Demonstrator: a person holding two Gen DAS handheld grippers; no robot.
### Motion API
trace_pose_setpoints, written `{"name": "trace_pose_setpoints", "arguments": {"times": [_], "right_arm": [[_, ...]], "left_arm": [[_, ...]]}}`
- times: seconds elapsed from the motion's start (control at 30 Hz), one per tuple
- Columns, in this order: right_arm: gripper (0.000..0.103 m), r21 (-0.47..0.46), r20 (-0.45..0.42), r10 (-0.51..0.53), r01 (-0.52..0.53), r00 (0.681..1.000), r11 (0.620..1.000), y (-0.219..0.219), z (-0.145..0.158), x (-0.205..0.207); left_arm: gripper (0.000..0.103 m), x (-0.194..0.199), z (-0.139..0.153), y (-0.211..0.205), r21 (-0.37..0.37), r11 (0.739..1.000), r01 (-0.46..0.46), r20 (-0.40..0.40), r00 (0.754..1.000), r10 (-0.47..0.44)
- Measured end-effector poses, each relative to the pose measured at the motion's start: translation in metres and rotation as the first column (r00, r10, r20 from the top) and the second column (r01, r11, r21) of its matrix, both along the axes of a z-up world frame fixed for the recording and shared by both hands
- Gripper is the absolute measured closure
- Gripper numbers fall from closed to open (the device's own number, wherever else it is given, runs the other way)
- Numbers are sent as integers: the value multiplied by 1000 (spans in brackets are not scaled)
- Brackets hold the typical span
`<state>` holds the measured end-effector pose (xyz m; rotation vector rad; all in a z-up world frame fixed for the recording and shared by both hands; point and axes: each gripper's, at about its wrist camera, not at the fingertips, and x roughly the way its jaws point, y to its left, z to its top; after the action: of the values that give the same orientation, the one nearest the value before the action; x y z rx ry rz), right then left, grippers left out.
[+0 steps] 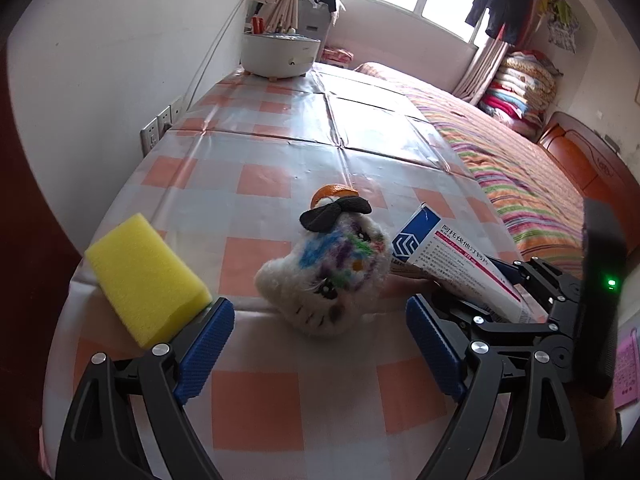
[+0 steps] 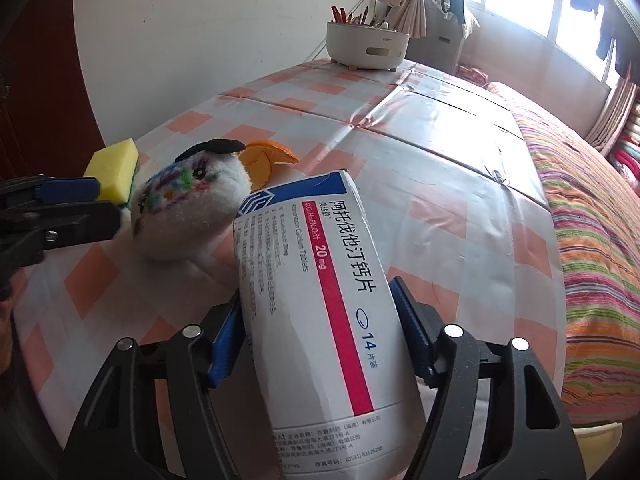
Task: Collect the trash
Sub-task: 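Grasp the white plush toy with left tool while right tool grasps white medicine box, then carry plush toy and medicine box to the cream bin and open both tools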
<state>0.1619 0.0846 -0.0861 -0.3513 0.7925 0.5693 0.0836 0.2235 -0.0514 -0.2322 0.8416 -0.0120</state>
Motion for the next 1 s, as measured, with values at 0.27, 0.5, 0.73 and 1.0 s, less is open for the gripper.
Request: {"name": "trace_pose_setpoints", "arguments": {"times": [0.27,0.5,0.73,1.0], "right_arm": [[43,57,20,-12,10,1000,998,-7,13,-12],[43,104,28,-31,28,999,994,-20,20,-17],[42,151,13,-64,61,998,987,-36,21,-14],[42,194,24,-100,93,995,976,-49,28,-16]], "left_arm": [[18,25,-17,-7,50,997,54,-69,996,-51],[18,31,-20,-24,110,991,79,-60,996,-73],[39,38,-26,-24,110,992,59,-82,995,-50],[57,34,-23,-26,116,992,46,-55,998,-39]]}}
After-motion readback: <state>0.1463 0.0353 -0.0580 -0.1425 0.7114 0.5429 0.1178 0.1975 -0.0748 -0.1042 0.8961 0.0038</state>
